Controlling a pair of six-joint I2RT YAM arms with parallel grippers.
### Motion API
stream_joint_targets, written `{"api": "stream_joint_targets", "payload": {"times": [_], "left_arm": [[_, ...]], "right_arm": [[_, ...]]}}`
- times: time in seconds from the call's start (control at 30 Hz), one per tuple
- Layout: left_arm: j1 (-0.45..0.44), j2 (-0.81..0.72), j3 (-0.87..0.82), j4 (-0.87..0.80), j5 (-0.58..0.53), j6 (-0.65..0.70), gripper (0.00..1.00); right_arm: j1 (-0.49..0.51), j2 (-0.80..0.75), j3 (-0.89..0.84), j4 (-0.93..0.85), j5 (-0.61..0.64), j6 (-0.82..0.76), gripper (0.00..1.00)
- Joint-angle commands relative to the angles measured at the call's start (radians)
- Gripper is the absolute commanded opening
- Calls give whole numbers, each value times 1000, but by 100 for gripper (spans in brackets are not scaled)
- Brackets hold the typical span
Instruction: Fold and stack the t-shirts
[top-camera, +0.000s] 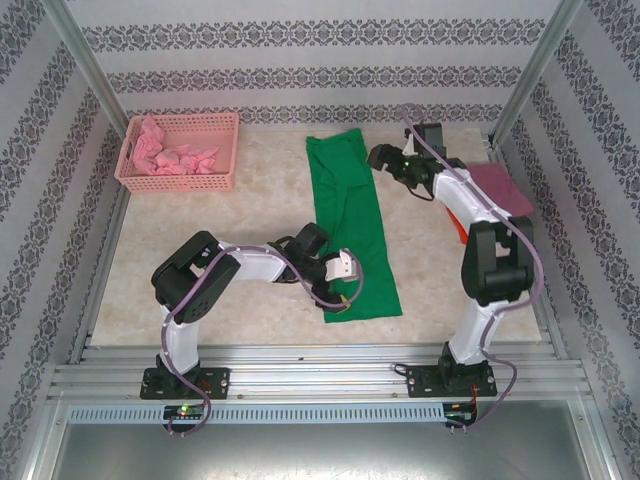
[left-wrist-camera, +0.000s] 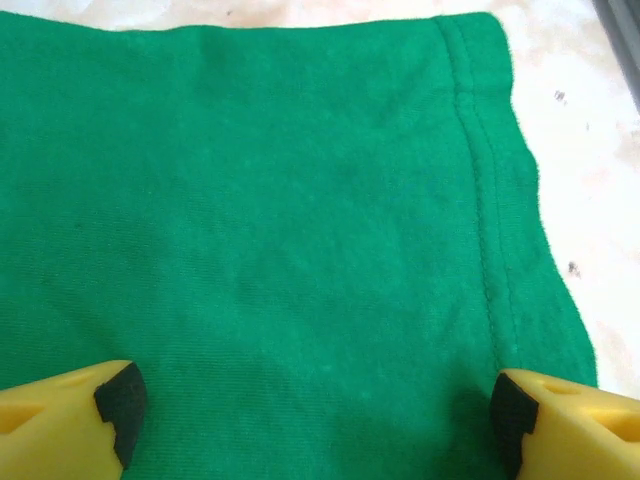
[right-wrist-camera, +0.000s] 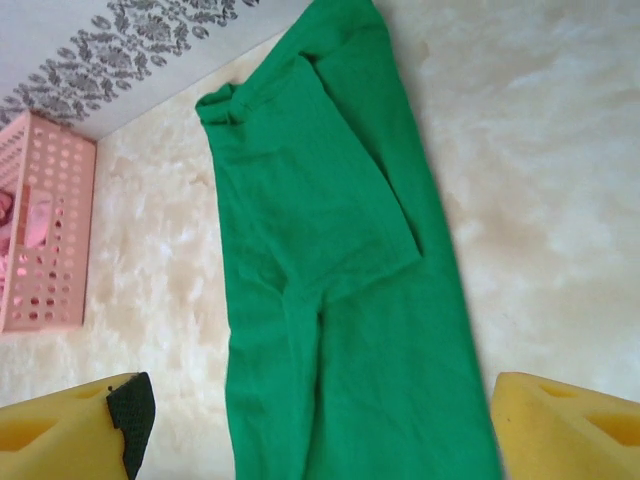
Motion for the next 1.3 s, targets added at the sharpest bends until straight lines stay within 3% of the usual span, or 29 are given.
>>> {"api": "stream_joint_targets", "payload": {"times": [0.0,0.27,0.4,0.6,0.77,0.87,0.93,1.13,1.27], "left_arm": [[35,-13,-38,-77,-62,57,90],[75,-83,-141,-40,-97,37,91],[75,-132,-165,48,-59,-52,94],[97,-257,-175,182,-35,-319,100],[209,-417,-292,266,-2,-478,100],[323,-512,-365,297,52,-551,100],[371,-577,-395,250,31,-531,100],[417,-746,-417,79,-41,-450,100],[430,-839,-412,-50,-60,-381,100]], "right_arm": [[-5,-118,-118,22,7,-76,88],[-4,-336,-301,-44,-34,-237,88],[23,-439,-359,-77,-5,-387,90],[150,-609,-474,-94,13,-667,96],[320,-685,-548,-139,-4,-874,97],[416,-701,-586,-169,-38,-953,98],[494,-700,-608,-179,-45,-985,98],[703,-574,-628,-171,24,-1038,96],[755,-431,-597,-207,141,-1111,80]]}}
